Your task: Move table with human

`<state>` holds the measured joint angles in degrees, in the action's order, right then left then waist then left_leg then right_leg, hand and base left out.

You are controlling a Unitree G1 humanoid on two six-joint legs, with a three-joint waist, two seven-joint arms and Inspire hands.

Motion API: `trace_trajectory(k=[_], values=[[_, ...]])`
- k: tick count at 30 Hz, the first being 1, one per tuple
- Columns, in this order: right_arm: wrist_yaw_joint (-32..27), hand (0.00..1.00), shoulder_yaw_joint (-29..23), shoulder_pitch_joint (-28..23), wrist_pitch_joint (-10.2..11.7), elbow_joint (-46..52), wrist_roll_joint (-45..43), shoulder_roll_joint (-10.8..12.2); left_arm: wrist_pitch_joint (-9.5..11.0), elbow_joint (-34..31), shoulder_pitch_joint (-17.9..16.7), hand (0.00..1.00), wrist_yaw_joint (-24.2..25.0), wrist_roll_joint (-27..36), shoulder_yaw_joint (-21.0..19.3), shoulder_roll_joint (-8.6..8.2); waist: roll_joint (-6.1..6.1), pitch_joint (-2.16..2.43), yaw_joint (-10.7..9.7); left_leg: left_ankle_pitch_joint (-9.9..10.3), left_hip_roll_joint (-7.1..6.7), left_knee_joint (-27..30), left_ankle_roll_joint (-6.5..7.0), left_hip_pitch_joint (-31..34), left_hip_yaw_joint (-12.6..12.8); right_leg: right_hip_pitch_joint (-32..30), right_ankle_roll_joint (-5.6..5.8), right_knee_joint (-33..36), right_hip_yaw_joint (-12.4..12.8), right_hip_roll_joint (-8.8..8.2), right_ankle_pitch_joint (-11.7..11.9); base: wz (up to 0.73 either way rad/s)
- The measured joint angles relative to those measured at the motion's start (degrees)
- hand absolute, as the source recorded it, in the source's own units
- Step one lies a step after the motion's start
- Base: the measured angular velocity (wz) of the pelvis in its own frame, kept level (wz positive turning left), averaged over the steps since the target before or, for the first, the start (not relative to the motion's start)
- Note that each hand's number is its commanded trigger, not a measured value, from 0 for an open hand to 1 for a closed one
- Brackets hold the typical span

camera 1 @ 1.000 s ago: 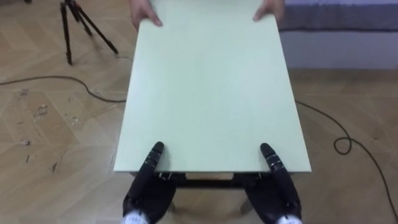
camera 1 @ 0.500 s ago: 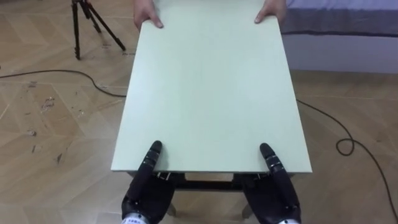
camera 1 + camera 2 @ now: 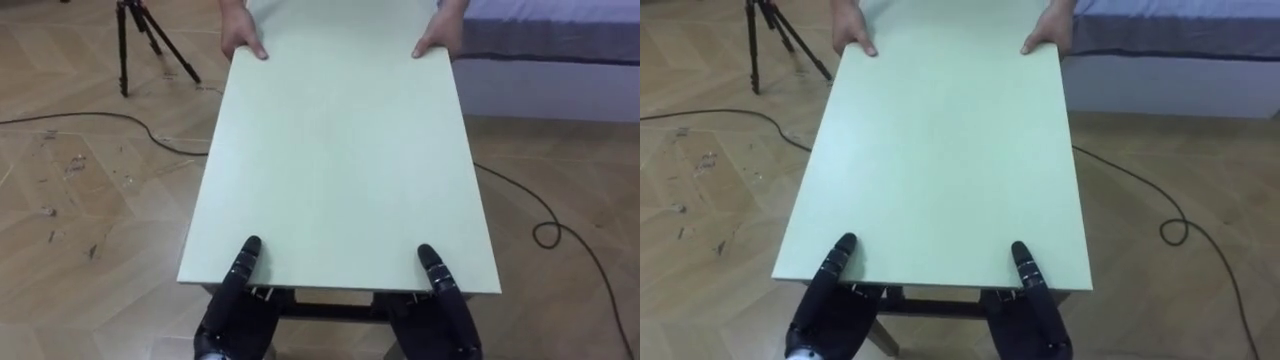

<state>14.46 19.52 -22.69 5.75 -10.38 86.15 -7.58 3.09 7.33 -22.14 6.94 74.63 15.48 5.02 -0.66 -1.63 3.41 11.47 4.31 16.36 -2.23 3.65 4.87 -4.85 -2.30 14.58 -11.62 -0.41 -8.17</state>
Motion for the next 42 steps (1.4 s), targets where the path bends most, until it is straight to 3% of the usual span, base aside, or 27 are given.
trace_trajectory(k=[4, 7, 9, 10, 12, 13, 15, 17, 18, 21, 25, 26, 27, 29, 30, 31, 32, 34, 35, 36, 37, 40, 41, 42], values=[[0.21, 1.0, 0.55, 0.31, 0.15, 0.0, 1.32, 0.0, 1.1, -0.19, 0.44, 1.0, -0.01, 0.36, 0.5, 0.46, -0.03, 0.01, 0.29, 0.96, 1.33, 7.32, -0.81, 4.84, -0.78, -2.72, -1.38, 2.42, -0.32, 0.88, -0.94, 0.0], [0.31, 1.0, 0.56, 0.97, 0.52, -0.01, 1.24, -0.17, 1.09, -0.19, 0.94, 1.0, -0.01, 0.81, 0.52, 0.44, 0.47, 0.05, 0.41, 0.9, 3.42, 17.43, -0.89, 11.11, -0.93, -5.18, -2.75, 3.88, -1.76, 1.48, -1.92, -0.05], [0.22, 1.0, 0.64, 0.83, 0.28, -0.01, 1.14, -0.73, 1.04, -0.17, 0.06, 1.0, -0.07, 1.04, 0.55, 0.01, 1.26, -0.32, 1.91, 0.94, 5.46, 31.4, -0.94, 13.79, -0.2, -4.65, -4.18, 5.65, -4.83, 1.58, -2.7, -0.51], [0.17, 1.0, 0.81, 0.82, 0.0, -0.01, 0.98, -1.31, 1.04, -0.26, -0.99, 1.0, 0.07, 1.88, 0.69, -0.28, 2.63, -0.25, 1.77, 0.91, 5.59, 38.89, -1.01, 13.55, -0.12, -3.95, -4.56, 5.66, -7.51, 1.66, -2.8, -0.47], [0.19, 1.0, 0.59, 0.86, -0.38, 0.31, 0.48, -1.62, 1.0, -0.92, -1.56, 1.0, 0.13, 2.31, 0.82, 0.26, 3.95, -0.14, 0.24, 0.99, 4.89, 42.24, -0.99, 10.82, 0.19, -4.08, -5.16, 5.87, -10.45, 1.89, -2.52, 0.24], [0.19, 1.0, 0.57, 0.84, -0.85, 0.86, 0.54, -1.69, 0.86, -1.56, -1.47, 1.0, 0.13, 2.38, 0.81, 1.01, 4.18, -0.3, -0.83, 4.08, 4.91, 38.99, -0.81, 8.33, 0.11, -4.85, -4.83, 6.59, -12.01, 1.68, -2.16, 0.57], [0.17, 1.0, 0.56, 0.78, -0.98, 1.34, 0.53, -1.75, 0.86, -2.08, -1.61, 1.0, 0.07, 2.35, 0.79, 0.99, 4.27, -0.38, -1.51, 8.64, 3.71, 30.57, -0.81, 4.94, 0.47, -6.34, -4.78, 8.23, -12.1, 1.02, -1.77, 0.2], [0.16, 1.0, 0.52, 0.84, -0.83, 1.67, 0.57, -1.91, 0.79, -2.09, -1.21, 1.0, -0.18, 2.24, 0.74, 0.86, 4.52, -0.44, -2.0, 10.02, 2.1, 22.76, -0.64, 2.38, 0.36, -6.99, -4.64, 7.31, -12.04, 0.21, -0.02, 0.12], [0.16, 1.0, 0.48, 1.06, -0.79, 2.51, 0.78, -2.35, 0.78, -2.12, -0.25, 1.0, -0.18, 2.2, 0.74, 0.86, 4.81, -0.5, -1.92, 10.84, 1.47, 18.23, 0.07, 1.72, 0.41, -8.38, -4.89, 6.71, -12.09, -0.07, 1.38, 0.14], [-0.17, 1.0, -0.51, 3.7, -0.91, 2.29, 1.45, -1.91, 0.81, -2.04, 3.32, 1.0, -1.34, 2.41, 0.72, 1.06, 4.9, -0.58, -1.24, 12.51, 0.56, 11.92, 2.6, 2.26, 1.41, -13.14, -5.69, 7.2, -12.25, -0.76, 4.25, -0.05], [-0.39, 1.0, -3.2, 4.68, -2.95, 1.61, -0.65, -0.96, 0.79, -1.65, 4.28, 1.0, -2.71, 2.64, 0.75, 0.09, 4.52, -0.69, -1.17, 11.36, -1.32, 12.52, 4.02, 3.99, 3.15, -14.92, -5.52, 6.83, -10.34, -2.1, 6.99, -0.21], [-0.38, 1.0, -3.38, 4.7, -3.64, 1.62, -1.27, -1.05, 0.79, -1.64, 3.81, 1.0, -2.79, 3.35, 0.73, 0.05, 4.48, -0.64, -0.8, 11.14, -1.89, 12.7, 4.29, 4.27, 3.85, -15.38, -4.79, 6.97, -9.17, -2.3, 7.56, -0.33], [-0.38, 1.0, -3.5, 4.6, -4.2, 1.62, -1.56, -1.13, 0.78, -1.59, 3.35, 1.0, -2.79, 3.78, 0.69, -0.03, 4.54, -0.6, -0.65, 10.91, -2.11, 12.77, 4.68, 4.32, 4.74, -15.61, -2.15, 6.88, -8.05, -2.32, 7.41, -0.32], [-0.37, 1.0, -4.12, 4.07, -5.3, 1.6, -2.29, -0.67, 0.79, -1.6, 2.79, 1.0, -2.78, 3.91, 0.56, 0.06, 4.51, -0.27, -1.35, 9.89, -2.32, 12.74, 5.28, 5.01, 4.97, -15.8, 1.79, 5.72, -7.03, -2.27, 8.37, -0.07], [-0.17, 1.0, -4.61, 3.68, -6.19, 1.67, -2.89, -0.6, 0.78, -1.6, 2.42, 1.0, -2.77, 3.98, 0.52, 0.07, 4.51, 0.05, -1.52, 9.04, -3.0, 12.33, 5.73, 5.59, 4.68, -15.9, 3.12, 4.44, -6.91, -2.61, 9.82, 0.04], [0.16, 1.0, -5.16, 3.5, -6.78, 1.68, -3.01, -0.6, 0.5, -1.59, 2.32, 1.0, -2.76, 4.1, 0.57, 0.01, 4.62, 0.2, -1.67, 8.03, -3.38, 11.76, 6.4, 6.09, 4.92, -16.02, 4.07, 3.16, -5.52, -2.67, 12.17, 0.0], [0.2, 1.0, -5.35, 3.51, -7.09, 1.71, -3.14, -0.62, 0.39, -1.6, 2.3, 1.0, -2.77, 4.18, 0.55, 0.05, 4.59, 0.32, -1.86, 7.33, -3.4, 11.14, 6.92, 6.32, 5.35, -16.28, 4.92, 3.15, -4.13, -2.76, 12.91, 0.24], [0.95, 1.0, -5.88, 2.71, -7.12, 2.08, -2.92, -0.53, -0.48, -1.53, 3.31, 1.0, -2.98, 3.88, 0.52, 0.06, 4.42, 0.4, -2.27, 6.04, -3.51, 10.67, 7.73, 6.91, 6.45, -18.42, 4.24, 14.25, -1.98, -5.36, 8.57, 0.42], [1.38, 1.0, -5.73, 1.91, -6.98, 2.28, -2.74, -0.29, -0.6, -1.53, 3.41, 1.0, -3.09, 3.44, 0.55, 0.2, 3.91, 0.76, -2.34, 5.21, -3.67, 9.78, 7.92, 6.66, 7.67, -18.45, 4.17, 23.79, -0.92, -7.95, 3.35, 0.35], [1.38, 1.0, -5.55, 1.33, -6.99, 2.48, -2.72, 0.06, -0.59, -1.55, 3.31, 1.0, -3.09, 3.3, 0.39, 0.3, 3.12, 1.23, -2.15, 4.3, -4.24, 8.94, 8.0, 6.6, 7.66, -16.31, 5.27, 29.88, -0.4, -10.77, -0.58, 0.22], [1.33, 1.0, -5.38, 1.3, -7.09, 2.46, -2.74, 0.25, -0.58, -1.6, 3.15, 1.0, -3.05, 3.23, 0.18, 0.49, 2.64, 1.37, -1.86, 3.89, -4.3, 8.89, 7.81, 6.66, 7.63, -12.66, 6.11, 32.87, 0.46, -12.72, -2.95, 0.03], [1.33, 1.0, -4.51, 1.14, -7.02, 2.48, -2.34, 0.22, -0.63, -1.99, 2.22, 1.0, -2.51, 2.14, -0.76, 0.24, 1.52, 1.3, -1.22, 3.04, -4.31, 9.16, 7.16, 7.66, 7.72, -3.69, 7.15, 31.87, 3.04, -14.64, -3.98, -0.06], [1.33, 1.0, -3.97, 1.4, -6.96, 2.54, -1.53, 0.19, -0.63, -2.7, 2.24, 1.0, -2.52, 2.1, -1.0, 0.66, 0.21, 1.33, -0.67, 2.47, -4.3, 9.81, 6.51, 8.83, 7.76, -0.19, 8.52, 27.62, 3.93, -14.56, -5.78, 0.0], [1.32, 1.0, -3.77, 1.88, -6.93, 2.72, -1.4, 0.2, -0.63, -3.24, 2.59, 1.0, -2.52, 2.18, -1.17, 1.13, -1.12, 0.78, -0.33, 1.55, -4.18, 10.33, 5.86, 10.01, 7.62, 1.25, 9.15, 22.65, 3.65, -13.71, -8.5, -0.05]])
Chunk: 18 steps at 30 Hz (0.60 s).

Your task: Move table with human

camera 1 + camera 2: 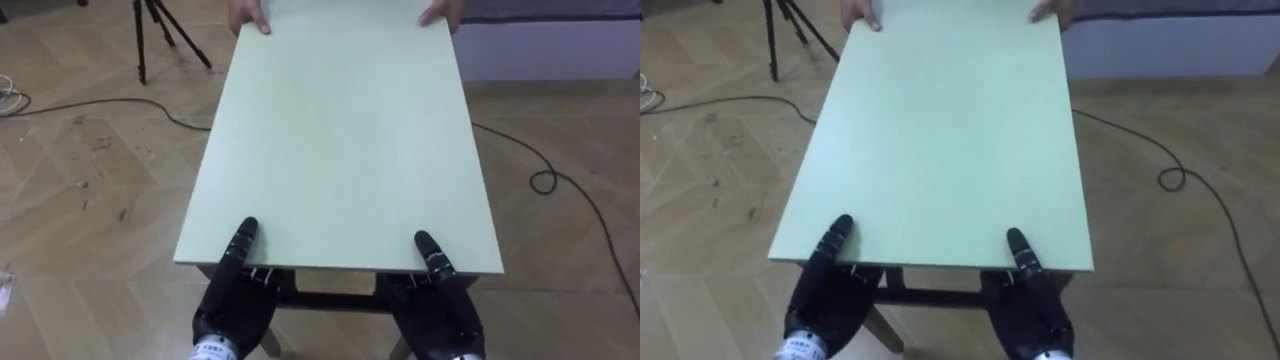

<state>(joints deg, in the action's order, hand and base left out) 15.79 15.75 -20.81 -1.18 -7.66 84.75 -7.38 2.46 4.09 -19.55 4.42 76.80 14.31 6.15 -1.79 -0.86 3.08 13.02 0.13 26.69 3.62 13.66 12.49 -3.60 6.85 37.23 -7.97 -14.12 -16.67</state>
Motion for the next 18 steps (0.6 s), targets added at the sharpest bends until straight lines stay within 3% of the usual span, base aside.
trace_trajectory(k=[1, 3, 6, 7, 8, 11, 14, 18], values=[[0.0, 1.0, 0.17, 0.31, 0.14, 0.07, 0.01, -0.12, 0.0, -0.28, 0.05, 1.0, 0.0, -0.05, -0.19, 0.04, -0.87, -0.1, 0.72, -0.56, 0.58, 0.17, -0.76, 1.21, -0.11, 0.75, -0.08, -3.71, 0.11, 1.15, -1.7, -0.07], [0.0, 1.0, 0.68, 1.25, 0.46, 0.09, -0.12, -0.38, 0.0, -0.93, 0.18, 1.0, 0.15, -0.31, -0.88, 0.07, -2.04, -0.17, 2.07, -1.36, 1.68, 0.31, -1.98, 3.4, 0.02, 0.66, -0.34, -8.36, -0.19, 2.95, -2.75, -0.24], [-0.01, 1.0, 0.83, 2.92, 0.94, 0.07, -0.03, -0.31, 0.01, -1.19, 1.39, 1.0, 0.89, -0.99, -1.6, 0.03, -3.08, -0.47, 3.2, -3.05, 4.3, 0.55, -3.42, 7.13, -0.29, 0.17, -0.52, -14.39, -1.22, 6.12, -2.72, -0.14], [-0.01, 1.0, 0.82, 3.09, 1.16, 0.06, -0.02, -0.34, 0.02, -1.19, 1.61, 1.0, 0.91, -1.32, -1.6, -0.03, -3.17, -0.43, 3.36, -3.5, 4.56, 0.54, -3.61, 7.85, -0.58, -0.18, -0.59, -15.03, -1.65, 6.46, -2.69, 0.04], [-0.01, 1.0, 0.7, 3.3, 1.38, 0.06, -0.02, -0.37, 0.01, -1.26, 1.77, 1.0, 1.02, -1.79, -1.72, -0.29, -3.2, -0.42, 3.54, -4.16, 5.02, 0.37, -3.82, 8.94, -0.86, -0.77, -2.04, -15.82, -2.23, 7.11, -2.55, 0.07], [0.0, 1.0, 0.47, 3.19, 1.37, -0.08, -0.59, -0.34, -0.03, -1.25, 1.39, 1.0, 1.29, -2.58, -1.95, -0.76, -3.28, -0.44, 3.39, -5.6, 5.37, -0.26, -4.06, 10.13, -1.77, -1.4, -3.32, -16.41, -3.8, 7.74, -2.41, 0.13], [0.07, 1.0, 0.62, 2.43, 1.32, -0.28, -0.7, -0.27, -0.35, -1.23, 0.63, 1.0, 1.54, -2.64, -1.95, -0.64, -3.27, -0.44, 3.4, -6.29, 5.74, -0.29, -4.0, 10.27, -2.28, -0.65, -3.86, -16.57, -5.19, 8.16, -2.14, 0.14], [0.13, 1.0, 0.62, 1.43, 1.47, -0.33, -0.72, 0.33, -0.87, -1.16, 0.68, 1.0, 1.53, -3.26, -1.7, -0.28, -2.96, -0.59, 2.18, -8.64, 5.02, -1.83, -3.94, 10.79, -4.78, 0.13, -4.82, -17.81, -7.85, 8.95, -1.5, 0.33]])
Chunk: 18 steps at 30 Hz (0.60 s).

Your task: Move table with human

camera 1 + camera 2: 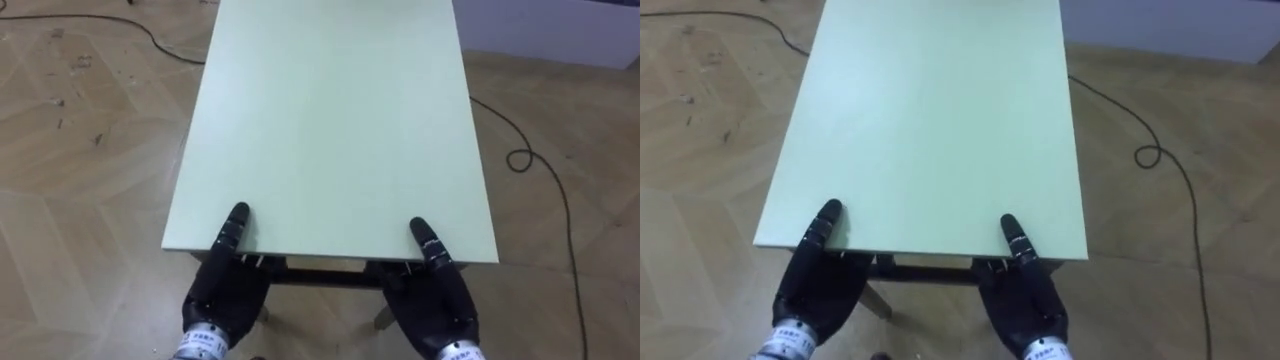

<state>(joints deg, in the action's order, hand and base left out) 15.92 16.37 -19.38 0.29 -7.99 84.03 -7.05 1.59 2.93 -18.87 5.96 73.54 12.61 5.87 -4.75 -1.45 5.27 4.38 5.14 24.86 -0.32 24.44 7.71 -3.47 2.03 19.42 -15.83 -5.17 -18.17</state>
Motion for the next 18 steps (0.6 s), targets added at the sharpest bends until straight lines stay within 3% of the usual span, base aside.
trace_trajectory(k=[2, 4, 5, 6, 7, 9, 10, 11, 12, 13, 16, 17, 18], values=[[0.02, 1.0, 0.11, -0.04, 0.1, -0.47, 0.17, 0.41, 0.01, 0.32, 0.35, 1.0, -0.01, -0.18, 0.11, 0.34, 0.6, -0.34, -0.3, -1.56, -0.09, -1.1, -0.27, 0.03, -1.67, 0.17, -0.65, -0.13, -1.54, 0.77, 0.47, 0.34], [0.01, 1.0, 0.08, -0.14, 0.59, -0.5, 0.15, 0.77, 0.0, 0.7, 1.32, 1.0, -0.1, -0.07, 0.48, 0.83, 1.5, -0.29, -0.24, -5.08, 0.06, -4.42, -1.09, -0.17, -3.61, -0.41, -2.58, -1.35, -1.39, 2.52, 1.97, 0.36], [0.16, 1.0, -0.05, -0.15, 1.31, -0.3, 0.25, 0.84, 0.03, 0.72, 2.51, 1.0, -0.34, -0.05, 1.18, 1.54, 1.93, -0.24, -0.28, -9.19, -0.17, -8.88, -2.12, -0.33, -5.28, -1.22, -3.81, -3.43, -0.48, 4.33, 3.07, 0.54], [0.59, 1.0, -0.37, 0.05, 1.71, -0.14, 0.75, 0.64, 0.04, 0.77, 3.66, 1.0, -0.45, -0.04, 1.74, 1.68, 2.53, -0.2, -0.03, -13.29, -0.01, -13.34, -4.01, -0.56, -6.49, -2.6, -4.93, -4.79, -0.72, 5.46, 4.24, 0.44], [0.71, 1.0, -0.48, 0.2, 1.65, -0.07, 0.8, 0.46, 0.3, 0.82, 3.78, 1.0, -0.43, -0.1, 1.75, 1.43, 2.8, -0.23, -0.08, -13.25, 0.46, -12.55, -3.82, -0.25, -6.1, -3.4, -5.61, -4.33, -1.81, 5.23, 4.46, -0.08], [0.51, 1.0, 0.34, 0.34, 1.26, -0.22, 0.6, -0.87, 1.03, 0.88, 0.99, 1.0, 0.04, 0.48, 1.38, 0.03, 4.92, -0.5, 2.4, 0.5, 2.52, 8.96, -1.42, 1.61, -2.21, -4.11, -7.33, -1.68, -2.95, 5.29, 4.23, -0.78], [0.51, 1.0, 0.4, 0.3, 1.08, -0.22, 0.37, -1.28, 1.08, 0.86, 0.11, 1.0, 0.23, 0.76, 0.99, -0.4, 5.7, -0.42, 2.55, 3.21, 2.53, 15.24, -1.51, 1.88, -2.04, -4.13, -7.64, -1.17, -3.2, 5.36, 4.12, -0.66], [0.51, 1.0, 0.36, 0.24, 0.79, -0.21, -0.44, -1.82, 0.84, 0.82, -1.37, 1.0, 0.52, 1.25, 0.92, -0.92, 7.06, -0.33, 1.75, 6.1, 2.05, 26.38, -1.52, 1.44, -2.45, -4.35, -7.96, -0.14, -4.27, 5.45, 4.0, -0.19], [0.52, 1.0, 0.04, 0.25, 0.8, -0.05, -1.14, -1.8, 0.23, 0.54, -1.95, 1.0, 0.69, 1.29, 0.71, -1.3, 8.04, -0.2, 1.02, 7.49, 1.76, 33.4, -1.91, -0.65, -2.16, -4.92, -8.45, 1.03, -5.75, 5.72, 3.85, 0.22], [0.53, 1.0, -0.2, 0.27, 0.79, 0.09, -1.31, -1.76, -0.19, 0.22, -1.87, 1.0, 0.7, 1.23, 0.56, -1.3, 8.43, -0.09, -0.59, 7.9, 1.87, 36.21, -2.45, -3.92, -2.55, -6.13, -8.97, 1.82, -7.33, 6.09, 3.89, 0.47], [0.53, 1.0, -0.36, 0.28, 0.34, 0.46, -1.32, -1.64, -0.41, -0.27, -1.53, 1.0, 0.69, 1.11, 0.37, -0.74, 8.59, -0.07, -2.56, 8.1, 3.21, 31.22, -2.92, -14.08, -3.28, -8.8, -9.78, 3.9, -9.53, 6.33, 3.96, 0.41], [0.53, 1.0, -0.82, 0.32, 0.12, 0.83, -1.29, -1.75, -0.6, -0.33, -0.75, 1.0, 0.64, 1.15, 0.37, -0.55, 8.76, -0.12, -3.24, 8.15, 3.96, 25.22, -3.24, -19.31, -3.96, -10.74, -10.14, 5.23, -10.07, 6.31, 4.19, 0.19], [0.53, 1.0, -1.65, 0.47, -0.16, 1.14, -1.49, -1.66, -0.74, -0.41, 0.1, 1.0, 0.54, 0.94, 0.43, -0.51, 9.51, -0.19, -3.47, 10.66, 4.91, 18.35, -5.41, -23.56, -5.34, -12.72, -10.34, 6.63, -10.97, 6.26, 4.58, 0.13]])
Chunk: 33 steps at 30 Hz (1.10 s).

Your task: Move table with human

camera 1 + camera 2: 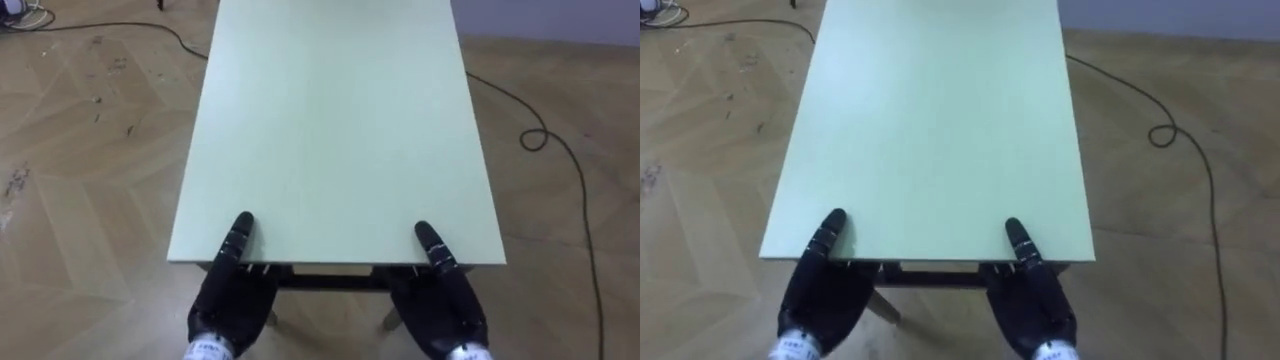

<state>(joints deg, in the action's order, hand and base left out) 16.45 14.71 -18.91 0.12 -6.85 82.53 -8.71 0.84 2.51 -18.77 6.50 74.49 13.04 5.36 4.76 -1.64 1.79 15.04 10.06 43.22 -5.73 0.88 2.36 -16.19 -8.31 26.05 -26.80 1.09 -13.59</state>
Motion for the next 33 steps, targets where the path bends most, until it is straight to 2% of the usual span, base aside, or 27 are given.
trace_trajectory(k=[1, 2, 3, 4, 5, 6, 7, 9, 10, 11, 12, 13, 14, 15, 16, 17, 18, 19, 20, 22, 24, 25, 27, 28, 29, 30, 33], values=[[0.0, 1.0, -0.36, 0.33, 0.08, 0.23, -0.01, -0.09, -0.06, 0.0, 0.99, 1.0, -0.1, -0.2, 0.12, -0.03, 0.41, 0.01, 0.17, 5.33, -0.15, -7.89, -1.19, -3.06, -0.11, -2.59, -0.16, 1.82, 0.17, -0.16, 0.77, 0.06], [0.0, 1.0, -0.5, 0.53, 0.09, 0.3, 0.07, 0.0, -0.04, 0.01, 1.48, 1.0, -0.11, -0.25, 0.08, -0.05, 0.52, 0.01, 0.21, 7.27, -0.25, -11.56, -1.07, -4.15, 0.04, -3.86, -0.18, 2.31, 0.44, -0.22, 1.28, -0.04], [0.0, 1.0, -0.97, 1.07, -0.14, 0.33, 0.02, 0.26, -0.02, 0.03, 2.53, 1.0, -0.55, -0.38, 0.04, -0.05, 0.56, 0.03, -0.01, 9.37, -0.93, -17.36, -1.0, -5.42, 0.14, -6.07, -0.13, 2.81, 0.81, -0.64, 2.65, 0.0], [0.01, 1.0, -1.63, 1.53, -0.25, 0.32, -0.1, 0.35, -0.03, 0.07, 3.53, 1.0, -1.16, -0.75, 0.29, -0.18, 0.55, 0.03, -0.14, 9.82, -1.96, -21.19, -0.52, -5.49, 0.23, -7.79, -0.18, 2.42, 1.35, -1.58, 4.65, 0.0], [0.01, 1.0, -2.03, 1.67, -0.35, 0.32, -0.09, 0.33, -0.03, 0.11, 3.86, 1.0, -1.44, -0.84, 0.44, -0.4, 0.52, 0.02, -0.17, 9.81, -2.57, -22.54, -0.51, -5.48, 0.39, -8.49, 0.03, 2.08, 2.2, -1.95, 5.86, 0.0], [0.01, 1.0, -2.41, 1.77, -0.72, 0.31, 0.01, 0.31, 0.03, 0.1, 4.31, 1.0, -2.08, -0.87, 0.94, -0.57, 0.42, 0.01, -0.03, 9.79, -3.94, -24.01, -0.49, -5.34, 0.47, -9.49, 0.79, 1.17, 4.11, -2.47, 7.89, -0.08], [0.0, 1.0, -2.45, 1.85, -0.98, 0.23, 0.02, 0.3, 0.05, 0.11, 4.42, 1.0, -2.34, -0.86, 0.99, -0.61, 0.35, 0.02, 0.14, 9.8, -4.55, -24.28, -0.47, -5.13, 0.51, -9.89, 0.98, 0.59, 4.79, -2.76, 8.91, -0.22], [0.03, 1.0, -2.57, 2.01, -2.0, -0.52, 0.08, 0.6, 0.14, 0.55, 4.43, 1.0, -2.5, -0.77, 0.92, -0.46, -0.15, 0.06, 0.3, 9.73, -6.9, -22.86, -0.33, -3.24, 1.01, -10.47, 1.92, -3.03, 8.36, -3.3, 13.98, -0.24], [0.03, 1.0, -2.72, 2.01, -2.28, -0.79, -0.02, 0.8, 0.25, 0.82, 4.43, 1.0, -2.5, -0.77, 0.91, -0.46, -0.35, 0.08, 0.27, 9.74, -7.18, -21.85, -0.32, -2.47, 1.56, -10.43, 2.22, -4.0, 9.67, -3.39, 15.33, 0.0], [0.14, 1.0, -3.32, 1.97, -2.74, -1.54, -0.46, 1.85, 0.62, 1.62, 4.88, 1.0, -2.49, -0.93, 1.1, -0.41, -1.21, -0.05, -0.02, 10.6, -7.68, -18.92, 1.18, 0.1, 2.51, -10.34, 4.14, -6.02, 14.26, -3.92, 18.01, 0.49], [0.77, 1.0, -5.01, 1.46, -3.12, -2.35, -0.52, 3.11, 0.66, 2.87, 6.45, 1.0, -2.68, -1.54, 1.76, -0.16, -2.04, 0.02, -0.95, 11.94, -6.94, -17.93, 2.95, 2.56, 2.74, -10.6, 6.83, -7.43, 18.26, -4.25, 20.02, 0.62], [0.88, 1.0, -6.28, 1.73, -4.51, -3.52, -0.96, 4.22, 0.96, 3.23, 7.31, 1.0, -3.08, -2.38, 1.53, 0.21, -3.34, 0.27, -1.57, 11.54, -6.96, -15.74, 6.69, 4.43, 5.8, -11.29, 8.44, -8.45, 18.86, -4.06, 22.5, 0.39], [0.84, 1.0, -6.39, 1.7, -5.43, -3.87, -1.44, 4.39, 1.16, 3.25, 6.78, 1.0, -3.14, -2.49, 1.26, 0.45, -4.02, 0.38, -1.28, 11.16, -6.69, -14.72, 7.1, 5.25, 8.2, -11.01, 8.87, -9.69, 18.76, -3.97, 24.21, -0.16], [0.82, 1.0, -6.41, 1.12, -6.96, -3.91, -2.1, 4.25, 1.28, 3.24, 5.37, 1.0, -3.01, -2.05, 1.01, 0.62, -4.2, 0.49, -0.76, 10.79, -6.43, -14.07, 7.76, 5.05, 10.77, -9.92, 9.51, -10.32, 18.76, -4.2, 25.07, -0.28], [0.83, 1.0, -6.45, 0.57, -7.1, -3.91, -2.28, 4.25, 1.17, 3.34, 4.83, 1.0, -3.02, -2.0, 1.15, 0.56, -4.05, 0.41, -0.75, 10.42, -6.41, -14.35, 8.44, 4.53, 12.05, -9.3, 9.93, -9.2, 18.67, -4.96, 24.13, 0.0], [1.21, 1.0, -6.73, -0.81, -7.16, -3.8, -2.74, 4.3, 0.64, 3.67, 4.49, 1.0, -3.02, -2.05, 1.59, 0.49, -3.82, 0.36, -0.98, 9.61, -6.51, -15.62, 9.52, 3.7, 14.79, -8.66, 11.26, -3.51, 17.59, -6.76, 18.89, 0.46], [1.7, 1.0, -7.25, -1.77, -7.26, -3.79, -2.58, 4.31, -0.04, 3.67, 4.38, 1.0, -3.0, -2.61, 1.69, 0.46, -3.82, 0.37, -1.71, 9.15, -6.87, -16.99, 10.34, 3.34, 15.96, -8.21, 11.72, 3.57, 17.08, -8.78, 13.11, 0.54], [1.72, 1.0, -7.28, -2.04, -7.3, -3.79, -2.26, 4.18, -0.26, 3.67, 4.38, 1.0, -3.0, -2.83, 1.72, 0.37, -3.86, 0.39, -1.78, 8.88, -7.03, -17.19, 10.6, 3.25, 16.2, -7.85, 11.88, 6.71, 17.01, -9.79, 10.77, 0.41], [1.72, 1.0, -7.24, -2.24, -7.32, -3.79, -2.19, 3.93, -0.63, 3.66, 4.13, 1.0, -3.0, -2.96, 1.66, 0.35, -3.94, 0.38, -1.56, 8.13, -7.81, -17.79, 10.93, 3.07, 16.23, -5.91, 12.75, 10.63, 17.23, -11.53, 7.06, 0.08], [1.72, 1.0, -7.03, -2.24, -7.0, -3.75, -2.14, 3.84, -1.25, 3.65, 3.2, 1.0, -2.27, -3.49, 0.58, -0.63, -4.2, 0.37, -0.74, 7.21, -8.98, -18.57, 11.12, 3.28, 16.6, -0.23, 13.89, 11.38, 17.06, -14.28, 1.48, -0.08], [1.74, 1.0, -6.11, -2.15, -6.03, -3.75, -2.14, 3.47, -1.82, 3.56, 2.83, 1.0, -2.07, -3.78, -0.21, -1.34, -4.52, 0.23, 0.41, 6.92, -8.94, -18.38, 10.68, 3.68, 17.24, 3.11, 14.1, 8.5, 17.03, -13.94, -1.24, -0.16], [1.73, 1.0, -5.04, -1.68, -5.15, -3.75, -2.06, 3.18, -2.05, 3.4, 2.66, 1.0, -1.76, -3.76, -0.96, -1.44, -5.03, -0.09, 0.84, 6.65, -8.71, -18.13, 10.19, 4.15, 17.66, 3.84, 14.19, 5.99, 16.69, -13.33, -2.14, -0.18], [1.82, 1.0, -2.91, -1.41, -3.67, -3.75, -1.77, 2.68, -2.22, 2.79, 2.09, 1.0, -1.19, -3.77, -1.44, -1.18, -5.46, -0.19, 2.32, 6.02, -7.56, -18.01, 9.12, 5.07, 18.07, 4.21, 14.06, 2.44, 15.99, -11.84, -1.96, -0.23], [1.84, 1.0, -2.2, -1.28, -3.17, -3.75, -1.63, 2.41, -2.2, 2.37, 1.64, 1.0, -0.91, -3.77, -1.45, -1.04, -5.61, -0.24, 2.61, 5.65, -7.11, -18.09, 8.65, 5.32, 18.06, 4.01, 13.51, 1.64, 15.87, -11.2, -1.36, -0.26], [2.02, 1.0, -1.26, -1.27, -2.61, -3.76, -1.56, 2.26, -2.11, 1.64, 0.82, 1.0, -0.33, -3.77, -1.61, -0.29, -6.17, -0.24, 2.97, 4.66, -6.19, -18.95, 7.81, 5.67, 18.05, 4.04, 12.62, -0.34, 15.68, -9.73, -0.24, -0.19], [2.02, 1.0, -0.58, -1.21, -2.47, -3.77, -1.54, 2.07, -1.7, 1.44, 0.12, 1.0, 0.35, -3.77, -1.98, -0.16, -6.6, -0.04, 3.54, 3.82, -5.42, -19.69, 6.99, 5.97, 17.96, 4.3, 11.62, -2.47, 15.5, -8.21, 1.13, -0.16], [2.02, 1.0, 0.7, -0.67, -1.01, -3.77, -1.91, 1.79, -0.66, 0.98, -0.91, 1.0, 0.65, -3.76, -2.23, -0.22, -7.22, -0.04, 4.75, 2.51, -3.44, -20.27, 5.43, 6.91, 17.3, 4.6, 9.62, -5.67, 14.98, -5.63, 3.02, -0.1]])
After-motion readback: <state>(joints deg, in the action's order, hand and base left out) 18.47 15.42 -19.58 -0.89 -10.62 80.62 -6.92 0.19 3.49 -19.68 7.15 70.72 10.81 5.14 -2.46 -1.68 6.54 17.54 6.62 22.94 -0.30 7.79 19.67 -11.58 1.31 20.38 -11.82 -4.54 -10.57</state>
